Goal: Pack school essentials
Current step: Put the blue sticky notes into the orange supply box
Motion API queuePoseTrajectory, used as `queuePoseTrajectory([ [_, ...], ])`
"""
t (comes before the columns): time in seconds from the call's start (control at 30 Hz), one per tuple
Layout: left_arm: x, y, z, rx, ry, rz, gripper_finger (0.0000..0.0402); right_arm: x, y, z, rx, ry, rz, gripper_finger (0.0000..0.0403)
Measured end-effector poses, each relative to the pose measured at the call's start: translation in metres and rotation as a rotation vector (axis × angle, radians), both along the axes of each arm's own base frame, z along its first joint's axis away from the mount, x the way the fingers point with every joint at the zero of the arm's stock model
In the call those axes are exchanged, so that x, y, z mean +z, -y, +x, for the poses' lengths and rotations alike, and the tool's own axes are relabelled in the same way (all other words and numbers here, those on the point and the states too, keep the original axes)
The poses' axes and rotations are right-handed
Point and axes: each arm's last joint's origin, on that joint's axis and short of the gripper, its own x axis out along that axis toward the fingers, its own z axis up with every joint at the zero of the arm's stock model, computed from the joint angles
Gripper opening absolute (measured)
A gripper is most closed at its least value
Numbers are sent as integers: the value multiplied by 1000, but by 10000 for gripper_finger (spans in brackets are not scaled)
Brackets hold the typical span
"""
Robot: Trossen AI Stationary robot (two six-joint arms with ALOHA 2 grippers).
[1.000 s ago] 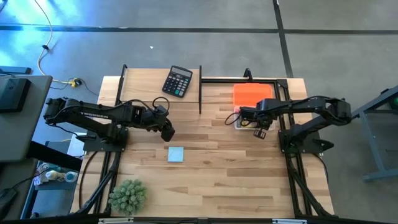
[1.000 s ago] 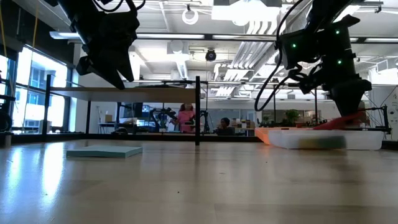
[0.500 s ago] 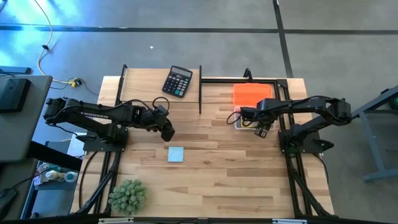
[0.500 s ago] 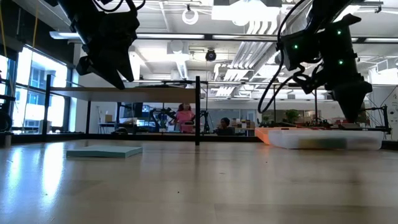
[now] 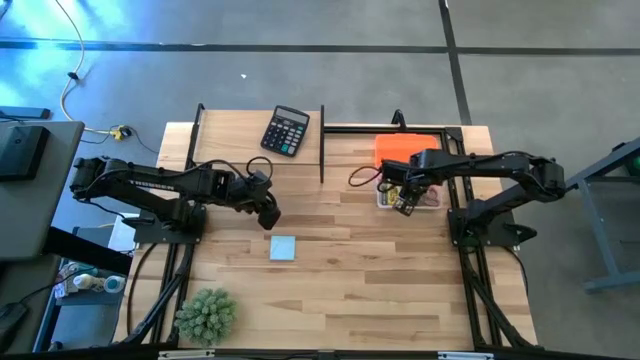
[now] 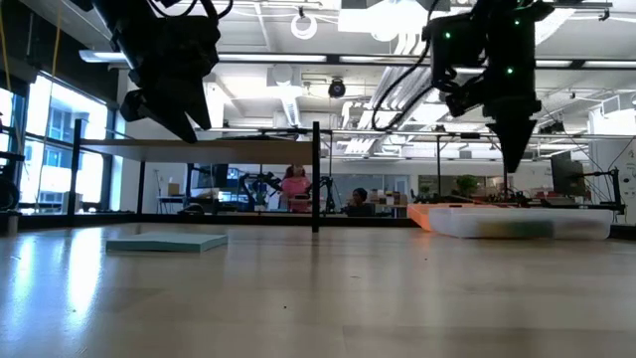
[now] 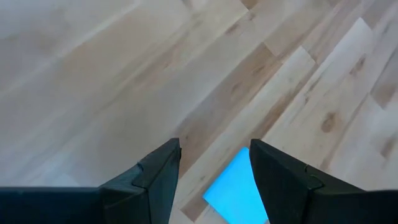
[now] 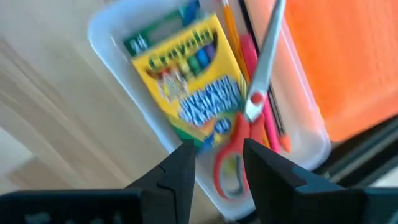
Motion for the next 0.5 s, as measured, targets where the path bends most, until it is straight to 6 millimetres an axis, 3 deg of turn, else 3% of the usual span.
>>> queuePoseTrajectory([
  [0.27,0,4,1,-44,6,-55,186,1,3,20,-55,255,126,126],
  [0.5,0,22,2,-91,12,-85,186,10,-9,49,-43,564,245,126],
])
